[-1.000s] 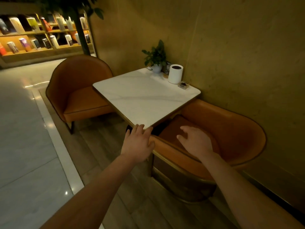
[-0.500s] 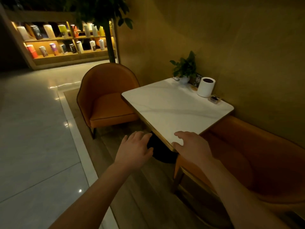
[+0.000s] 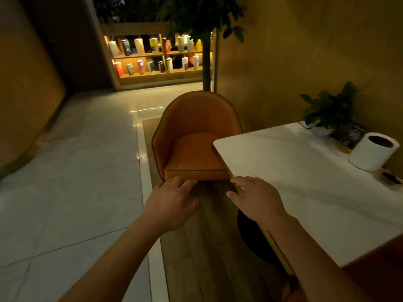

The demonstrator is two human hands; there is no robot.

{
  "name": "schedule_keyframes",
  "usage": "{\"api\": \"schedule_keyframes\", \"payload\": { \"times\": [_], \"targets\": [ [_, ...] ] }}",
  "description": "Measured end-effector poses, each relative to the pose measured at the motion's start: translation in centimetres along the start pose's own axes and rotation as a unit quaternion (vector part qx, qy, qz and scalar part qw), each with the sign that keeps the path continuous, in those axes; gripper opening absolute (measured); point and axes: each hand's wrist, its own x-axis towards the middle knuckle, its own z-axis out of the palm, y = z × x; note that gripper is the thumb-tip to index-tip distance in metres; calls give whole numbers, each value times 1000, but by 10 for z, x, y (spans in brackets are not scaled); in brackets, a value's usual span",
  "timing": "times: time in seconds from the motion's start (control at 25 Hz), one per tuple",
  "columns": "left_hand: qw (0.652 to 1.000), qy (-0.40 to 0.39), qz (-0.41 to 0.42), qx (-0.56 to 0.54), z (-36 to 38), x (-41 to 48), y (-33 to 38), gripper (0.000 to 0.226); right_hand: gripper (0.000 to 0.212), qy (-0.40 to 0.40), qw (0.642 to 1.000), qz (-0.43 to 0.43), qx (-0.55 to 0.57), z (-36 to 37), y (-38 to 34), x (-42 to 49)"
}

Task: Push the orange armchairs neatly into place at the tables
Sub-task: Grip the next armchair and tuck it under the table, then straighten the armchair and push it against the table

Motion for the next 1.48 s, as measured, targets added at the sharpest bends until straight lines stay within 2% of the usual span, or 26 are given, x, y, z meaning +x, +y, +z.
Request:
{"api": "schedule_keyframes", "payload": {
  "times": [0.24,0.44,0.6,0.72,0.92,1.08,1.24,1.48],
  "targets": [
    [998,5,-70,0,-3,68,-73,50,49,-51,998,-39,10,25,-15,112],
    [996,-12,-87,-5,-3,126,-161,52,50,-82,996,-39,14,58,-54,211],
    [997,-15,-79,-7,-14,174,-242,76,51,-88,995,-22,29,81,-98,289],
    [997,-26,-66,-1,-37,211,-313,83,50,-84,996,2,42,91,-142,344],
    [998,-40,-45,30,-58,274,-398,74,50,-81,994,39,60,109,-180,417],
    [998,-47,-27,31,-57,338,-456,82,48,-84,993,56,67,134,-199,490],
    [998,-58,-14,30,-45,411,-512,59,47,-86,991,75,75,158,-203,580],
    [996,-81,8,40,-38,560,-595,57,46,-91,985,118,90,196,-199,732]
  ]
}}
